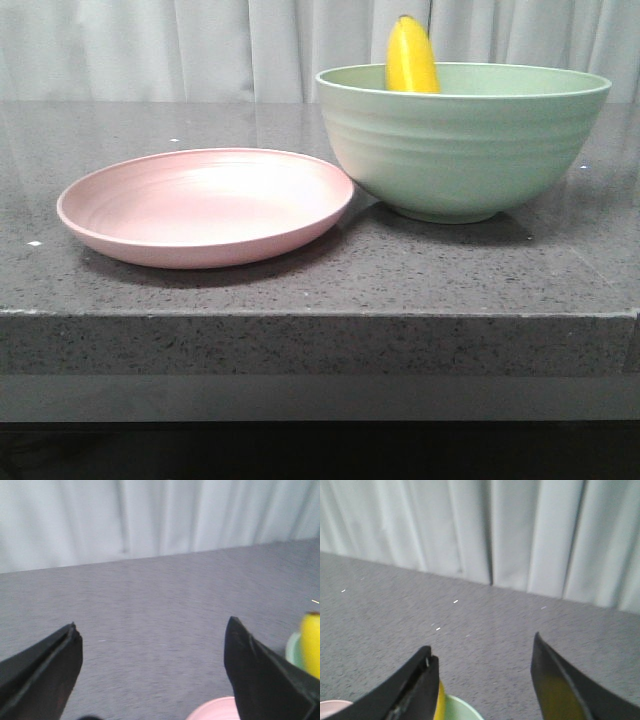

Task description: Transfer banana from pink plate to green bowl

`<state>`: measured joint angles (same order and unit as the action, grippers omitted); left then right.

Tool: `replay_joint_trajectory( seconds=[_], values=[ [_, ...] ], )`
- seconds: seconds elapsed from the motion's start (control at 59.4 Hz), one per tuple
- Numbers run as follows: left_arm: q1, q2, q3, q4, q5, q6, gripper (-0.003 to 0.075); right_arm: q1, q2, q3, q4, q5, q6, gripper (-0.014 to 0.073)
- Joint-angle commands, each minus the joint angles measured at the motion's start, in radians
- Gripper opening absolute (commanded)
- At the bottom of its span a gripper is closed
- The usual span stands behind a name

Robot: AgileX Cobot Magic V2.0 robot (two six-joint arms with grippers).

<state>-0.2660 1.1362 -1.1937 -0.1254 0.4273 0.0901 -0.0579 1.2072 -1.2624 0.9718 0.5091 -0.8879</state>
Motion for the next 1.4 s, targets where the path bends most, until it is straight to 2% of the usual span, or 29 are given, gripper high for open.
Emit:
replay_joint_trajectory(
  seconds=[0.0,0.152,0.236,0.354,0.455,0.606,0.926,1.38],
  values=[
    [0.068,-0.094,0.027,0.0,-0.088,-0.003,0.0563,-0.021,-0.095,0.024,0.019,-0.015,-0.021,0.0437],
    [0.116,-0.229,0.158,0.0,-0.088,-0.003,0.0559,0.003,-0.224,0.176,0.019,-0.027,-0.034,0.0423],
    [0.116,-0.309,0.237,0.0,-0.088,-0.003,0.0506,0.023,-0.299,0.268,0.021,-0.039,-0.034,0.0333],
    [0.116,-0.42,0.356,0.0,-0.088,-0.003,0.0339,0.057,-0.418,0.372,0.022,-0.069,-0.034,0.0152],
    [0.116,-0.51,0.438,0.0,-0.088,-0.003,0.0187,0.074,-0.515,0.441,0.022,-0.068,-0.034,0.0032],
    [0.116,-0.638,0.542,-0.002,-0.088,-0.003,-0.002,0.081,-0.652,0.544,0.039,-0.068,-0.034,-0.0057],
    [0.116,-0.787,0.634,-0.011,-0.088,-0.003,-0.002,0.081,-0.857,0.726,0.065,-0.068,-0.034,-0.0079],
    [0.116,-0.79,0.636,-0.011,-0.088,-0.003,-0.002,0.081,-0.868,0.734,0.065,-0.067,-0.034,-0.0079]
  ],
)
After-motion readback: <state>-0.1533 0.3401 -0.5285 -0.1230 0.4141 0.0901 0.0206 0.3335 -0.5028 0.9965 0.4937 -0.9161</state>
